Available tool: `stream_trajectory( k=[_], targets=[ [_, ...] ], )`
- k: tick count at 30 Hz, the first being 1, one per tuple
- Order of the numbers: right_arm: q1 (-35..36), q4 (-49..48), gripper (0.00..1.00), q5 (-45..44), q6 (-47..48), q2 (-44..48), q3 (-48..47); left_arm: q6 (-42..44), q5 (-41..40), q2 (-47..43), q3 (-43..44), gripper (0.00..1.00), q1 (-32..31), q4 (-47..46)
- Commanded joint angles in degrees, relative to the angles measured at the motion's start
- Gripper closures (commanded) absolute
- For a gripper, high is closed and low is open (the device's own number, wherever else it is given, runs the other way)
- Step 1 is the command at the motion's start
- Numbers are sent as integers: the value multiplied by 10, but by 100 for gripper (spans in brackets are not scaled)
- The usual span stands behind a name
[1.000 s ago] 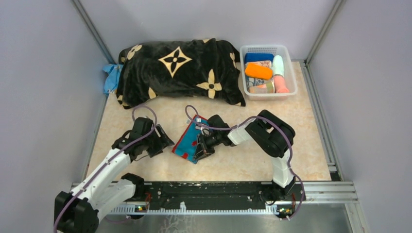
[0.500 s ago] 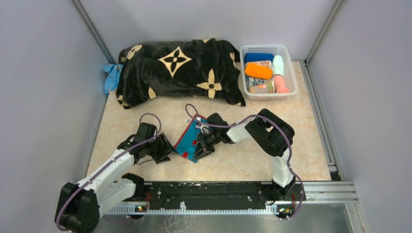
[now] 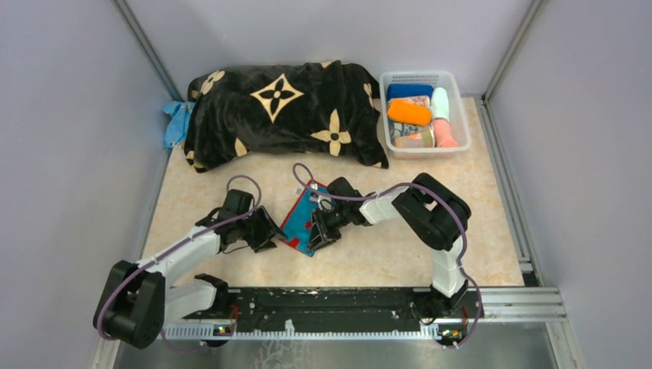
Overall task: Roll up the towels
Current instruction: Roll the towel at the center of the board.
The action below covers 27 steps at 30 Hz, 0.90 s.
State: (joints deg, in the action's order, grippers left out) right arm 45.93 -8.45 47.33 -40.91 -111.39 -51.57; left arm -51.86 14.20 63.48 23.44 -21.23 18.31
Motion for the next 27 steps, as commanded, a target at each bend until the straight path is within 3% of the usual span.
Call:
stream_trajectory(
  k=[1,5,13,20,27],
  targets=[
    [-3,48,80,-51,66,66,-31,-2,-32,25,-13,44,-1,-18],
    [17,128,66,-136,150,98,-56,-16,-37,32,-30,45,-1,-31],
    [95,183,60,-325,270,161,-70,-35,-47,46,-47,45,1,-36],
    [155,177,60,-307,325,193,-80,-41,-47,50,-53,45,1,-40],
    [172,182,61,-279,344,142,-98,-43,-54,39,-54,45,2,-30]
  ],
)
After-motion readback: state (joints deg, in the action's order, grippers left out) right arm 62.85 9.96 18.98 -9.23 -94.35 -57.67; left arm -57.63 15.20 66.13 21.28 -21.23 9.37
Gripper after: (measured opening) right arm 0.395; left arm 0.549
